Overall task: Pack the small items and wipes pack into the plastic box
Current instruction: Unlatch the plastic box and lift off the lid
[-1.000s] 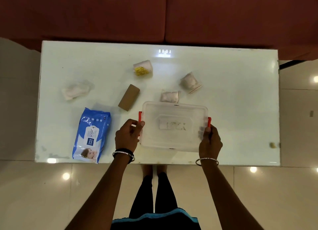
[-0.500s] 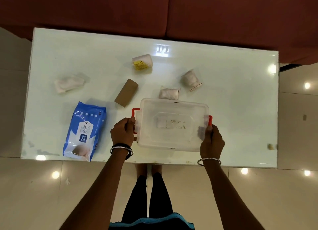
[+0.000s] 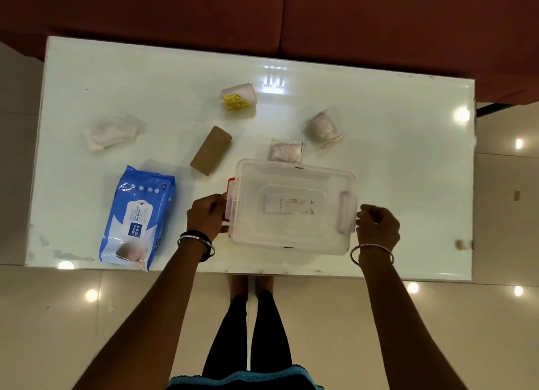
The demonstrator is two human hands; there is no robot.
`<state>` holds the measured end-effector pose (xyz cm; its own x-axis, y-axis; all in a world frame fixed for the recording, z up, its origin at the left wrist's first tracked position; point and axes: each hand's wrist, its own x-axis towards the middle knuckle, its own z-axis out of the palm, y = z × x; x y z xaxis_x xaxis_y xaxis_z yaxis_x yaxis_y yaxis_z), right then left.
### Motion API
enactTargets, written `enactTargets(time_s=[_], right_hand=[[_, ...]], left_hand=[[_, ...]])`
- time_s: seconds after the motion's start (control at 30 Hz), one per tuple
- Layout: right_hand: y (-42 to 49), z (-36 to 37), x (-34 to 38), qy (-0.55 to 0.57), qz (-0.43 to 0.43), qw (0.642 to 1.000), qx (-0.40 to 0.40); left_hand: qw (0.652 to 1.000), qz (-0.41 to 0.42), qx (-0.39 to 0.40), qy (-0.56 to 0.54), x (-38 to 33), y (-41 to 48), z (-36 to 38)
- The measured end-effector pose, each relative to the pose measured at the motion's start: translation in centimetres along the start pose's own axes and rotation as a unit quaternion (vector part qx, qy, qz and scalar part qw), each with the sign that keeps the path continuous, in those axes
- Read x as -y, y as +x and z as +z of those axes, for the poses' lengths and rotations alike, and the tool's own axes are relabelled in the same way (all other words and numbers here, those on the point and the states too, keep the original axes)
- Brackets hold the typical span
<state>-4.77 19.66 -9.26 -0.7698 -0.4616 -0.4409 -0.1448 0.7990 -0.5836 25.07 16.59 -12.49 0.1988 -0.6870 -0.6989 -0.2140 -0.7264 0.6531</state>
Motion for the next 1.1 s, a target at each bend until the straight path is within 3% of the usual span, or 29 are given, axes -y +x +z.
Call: enactTargets(time_s=[0.07,0.13,0.27,0.4,0.47,0.63,0.87,1.1], right_hand=[[-2.5,0.5,1.9,-0.068,-0.212,0.973,-0.065],[-5.6,1.8,3.8,-0.107,-0.352,0.928,-0.066],[-11.6,5.9,6.9,-0.130,-0.454,0.879,0.067],[-13.5,9.5,7.0,-0.337,-0.481,0.788,0.186],[-13.4,10.4,6.7,-0.399,-0.461,0.764,0.209],[-13.8,11.6,7.6,-0.438,-0.437,0.761,0.196],[-13.7,12.2,9.3,-0.460,-0.427,0.759,0.172],[-14.0,10.2,10.6,-0.420,-0.434,0.771,0.203]], left_hand=[[1.000,-0.003,0.009,-0.011,0.0,0.1,-0.1],[1.000,-0.006,0.019,-0.021,0.0,0.2,-0.1],[0.999,-0.016,0.035,-0.039,0.2,0.5,-0.2],[0.997,-0.030,0.050,-0.052,0.2,1.1,-0.3],[0.995,-0.040,0.071,-0.057,0.2,1.5,-0.5],[0.990,-0.038,0.117,-0.074,0.0,1.9,-0.8],[0.995,0.019,0.099,0.003,0.2,2.2,-0.6],[0.992,0.064,0.069,0.081,0.1,2.0,-0.3]])
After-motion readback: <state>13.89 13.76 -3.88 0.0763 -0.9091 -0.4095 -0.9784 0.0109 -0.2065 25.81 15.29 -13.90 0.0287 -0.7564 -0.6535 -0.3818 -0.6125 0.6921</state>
